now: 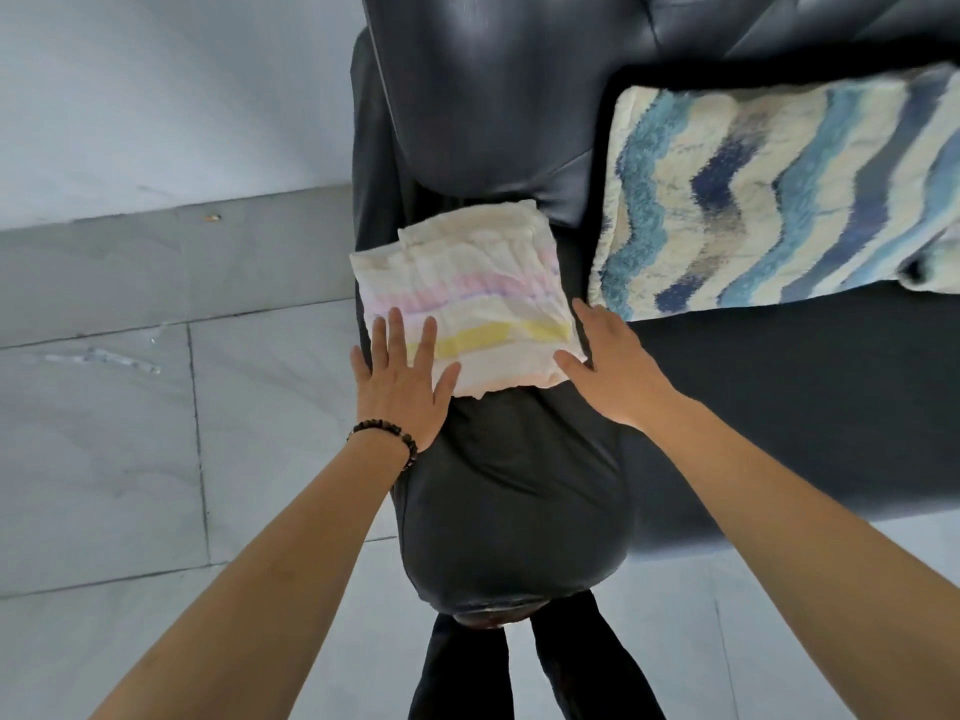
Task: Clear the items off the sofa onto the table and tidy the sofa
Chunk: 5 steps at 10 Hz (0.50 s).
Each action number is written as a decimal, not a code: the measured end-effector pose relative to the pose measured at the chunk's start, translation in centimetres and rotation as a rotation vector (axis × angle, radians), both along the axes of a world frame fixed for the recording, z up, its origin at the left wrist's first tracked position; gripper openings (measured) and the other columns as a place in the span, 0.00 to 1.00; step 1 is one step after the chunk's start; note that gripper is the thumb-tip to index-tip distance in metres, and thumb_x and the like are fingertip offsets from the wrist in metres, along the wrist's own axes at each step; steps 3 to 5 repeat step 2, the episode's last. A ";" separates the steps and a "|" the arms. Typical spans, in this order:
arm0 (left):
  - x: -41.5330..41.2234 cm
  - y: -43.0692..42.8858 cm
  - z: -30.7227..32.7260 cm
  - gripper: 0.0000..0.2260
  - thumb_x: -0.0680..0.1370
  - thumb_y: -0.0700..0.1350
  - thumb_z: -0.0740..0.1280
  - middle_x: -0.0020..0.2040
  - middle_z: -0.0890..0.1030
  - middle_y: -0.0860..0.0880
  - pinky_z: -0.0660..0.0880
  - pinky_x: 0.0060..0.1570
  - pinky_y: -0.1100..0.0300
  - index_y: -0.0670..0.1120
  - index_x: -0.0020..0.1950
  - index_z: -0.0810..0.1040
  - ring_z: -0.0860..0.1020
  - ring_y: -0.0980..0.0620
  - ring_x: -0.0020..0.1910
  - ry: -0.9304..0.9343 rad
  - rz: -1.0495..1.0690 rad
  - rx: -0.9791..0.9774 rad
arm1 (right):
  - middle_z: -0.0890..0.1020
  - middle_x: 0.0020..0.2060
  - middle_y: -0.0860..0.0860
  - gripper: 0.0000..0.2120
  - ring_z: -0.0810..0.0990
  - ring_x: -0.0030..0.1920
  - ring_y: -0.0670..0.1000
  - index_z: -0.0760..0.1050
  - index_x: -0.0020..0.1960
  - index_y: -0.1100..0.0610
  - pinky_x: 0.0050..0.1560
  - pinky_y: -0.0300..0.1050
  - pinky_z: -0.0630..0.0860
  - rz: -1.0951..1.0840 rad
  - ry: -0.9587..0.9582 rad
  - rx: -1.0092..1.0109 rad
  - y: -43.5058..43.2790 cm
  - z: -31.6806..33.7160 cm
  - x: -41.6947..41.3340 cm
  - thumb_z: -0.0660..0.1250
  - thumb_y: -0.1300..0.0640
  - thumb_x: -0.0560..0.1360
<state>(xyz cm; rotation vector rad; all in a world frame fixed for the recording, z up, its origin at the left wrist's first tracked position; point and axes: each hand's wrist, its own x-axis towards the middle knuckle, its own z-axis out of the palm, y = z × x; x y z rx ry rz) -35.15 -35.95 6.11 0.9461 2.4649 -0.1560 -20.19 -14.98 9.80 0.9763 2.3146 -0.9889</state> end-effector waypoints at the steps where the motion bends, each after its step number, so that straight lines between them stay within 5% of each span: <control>1: 0.2 0.1 7.8 0.30 0.81 0.64 0.41 0.80 0.41 0.44 0.44 0.75 0.40 0.53 0.80 0.43 0.41 0.42 0.79 0.005 -0.034 -0.037 | 0.60 0.77 0.46 0.31 0.59 0.77 0.48 0.55 0.80 0.47 0.76 0.47 0.60 -0.131 0.265 -0.044 1.1 13.0 -0.6 0.62 0.43 0.80; 2: 1.5 -1.8 15.3 0.29 0.82 0.62 0.43 0.80 0.46 0.44 0.48 0.75 0.42 0.52 0.80 0.46 0.45 0.43 0.79 -0.005 -0.026 -0.038 | 0.75 0.66 0.46 0.25 0.74 0.68 0.47 0.68 0.73 0.54 0.67 0.55 0.74 -0.312 0.850 -0.141 1.0 31.3 0.5 0.65 0.49 0.78; 5: 1.5 -1.8 15.3 0.29 0.82 0.62 0.43 0.80 0.46 0.44 0.48 0.75 0.42 0.52 0.80 0.46 0.45 0.43 0.79 -0.005 -0.026 -0.038 | 0.75 0.66 0.46 0.25 0.74 0.68 0.47 0.68 0.73 0.54 0.67 0.55 0.74 -0.312 0.850 -0.141 1.0 31.3 0.5 0.65 0.49 0.78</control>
